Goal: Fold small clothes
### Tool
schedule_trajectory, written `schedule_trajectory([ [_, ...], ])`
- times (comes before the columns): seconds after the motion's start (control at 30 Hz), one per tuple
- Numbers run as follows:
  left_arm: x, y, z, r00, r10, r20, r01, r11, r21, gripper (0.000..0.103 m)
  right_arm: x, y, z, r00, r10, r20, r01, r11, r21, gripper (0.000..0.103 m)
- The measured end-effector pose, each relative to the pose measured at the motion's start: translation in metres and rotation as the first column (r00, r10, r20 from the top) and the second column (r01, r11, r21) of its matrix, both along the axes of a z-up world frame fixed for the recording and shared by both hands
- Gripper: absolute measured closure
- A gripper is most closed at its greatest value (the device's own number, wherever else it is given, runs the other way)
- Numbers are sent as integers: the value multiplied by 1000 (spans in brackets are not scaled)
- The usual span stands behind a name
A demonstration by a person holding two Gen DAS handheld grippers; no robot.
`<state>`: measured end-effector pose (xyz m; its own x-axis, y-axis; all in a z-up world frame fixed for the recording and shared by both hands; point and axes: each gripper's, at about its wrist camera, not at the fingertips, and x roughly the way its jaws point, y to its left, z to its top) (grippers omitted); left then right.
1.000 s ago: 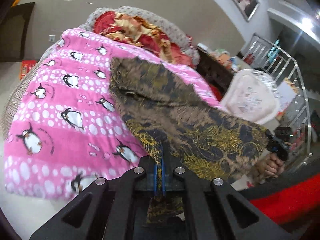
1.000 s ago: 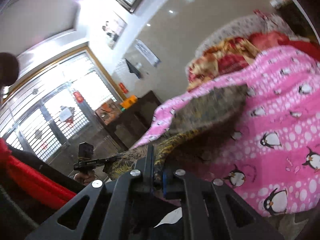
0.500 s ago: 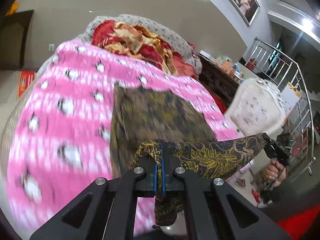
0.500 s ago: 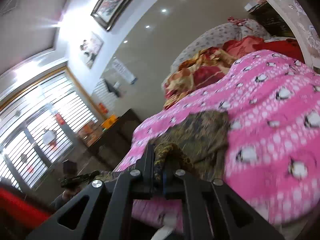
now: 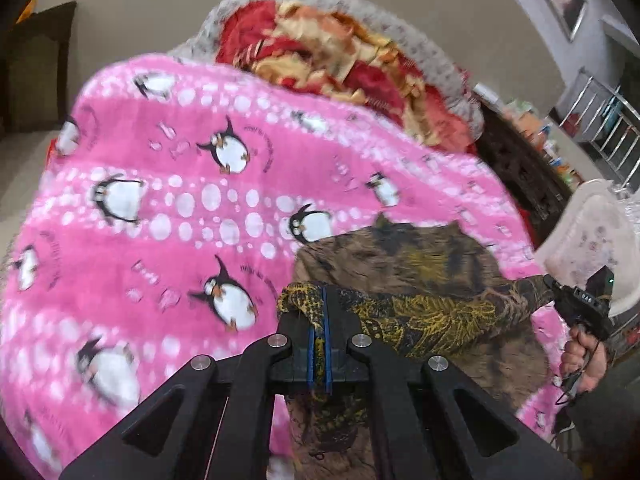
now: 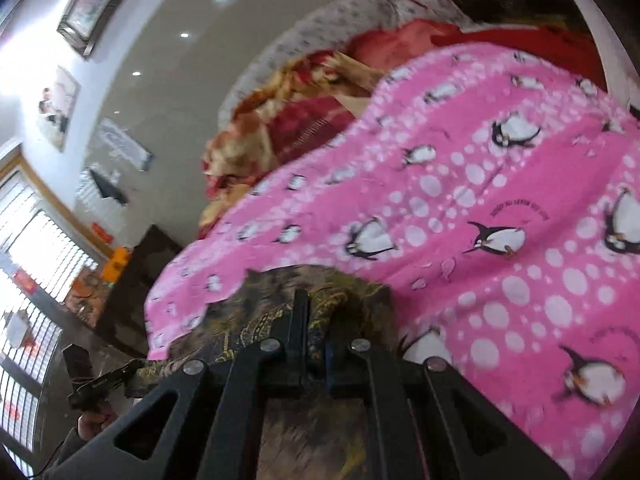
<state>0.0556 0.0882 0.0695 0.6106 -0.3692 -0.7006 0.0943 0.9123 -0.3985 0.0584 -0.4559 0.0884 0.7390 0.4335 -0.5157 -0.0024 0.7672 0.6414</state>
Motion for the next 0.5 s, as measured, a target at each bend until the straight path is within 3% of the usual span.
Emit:
schedule_trajectory([
  [0.17, 33, -19, -55, 996, -17, -82, 24, 996, 87, 103, 39, 0, -62, 989, -38, -144, 30, 998, -59, 97],
  [0.27, 26, -14, -64, 1000, -22, 1, 22, 998, 51, 103, 39, -9, -79, 990, -37, -135, 43, 998, 44, 98],
  [0.37, 28, 1, -65, 999, -32, -27, 31, 998, -46, 103, 39, -9, -82, 991, -32, -131, 39, 998, 56, 98],
  [0.43, 31, 10, -58, 998, -36, -49, 33, 998, -55, 103, 37, -10, -84, 991, -29, -129, 36, 998, 53, 97],
  [0.5, 27, 13, -33, 998, -47, -34, 45, 998, -39, 103, 29, -10, -80, 992, -34, -121, 39, 998, 43, 93],
])
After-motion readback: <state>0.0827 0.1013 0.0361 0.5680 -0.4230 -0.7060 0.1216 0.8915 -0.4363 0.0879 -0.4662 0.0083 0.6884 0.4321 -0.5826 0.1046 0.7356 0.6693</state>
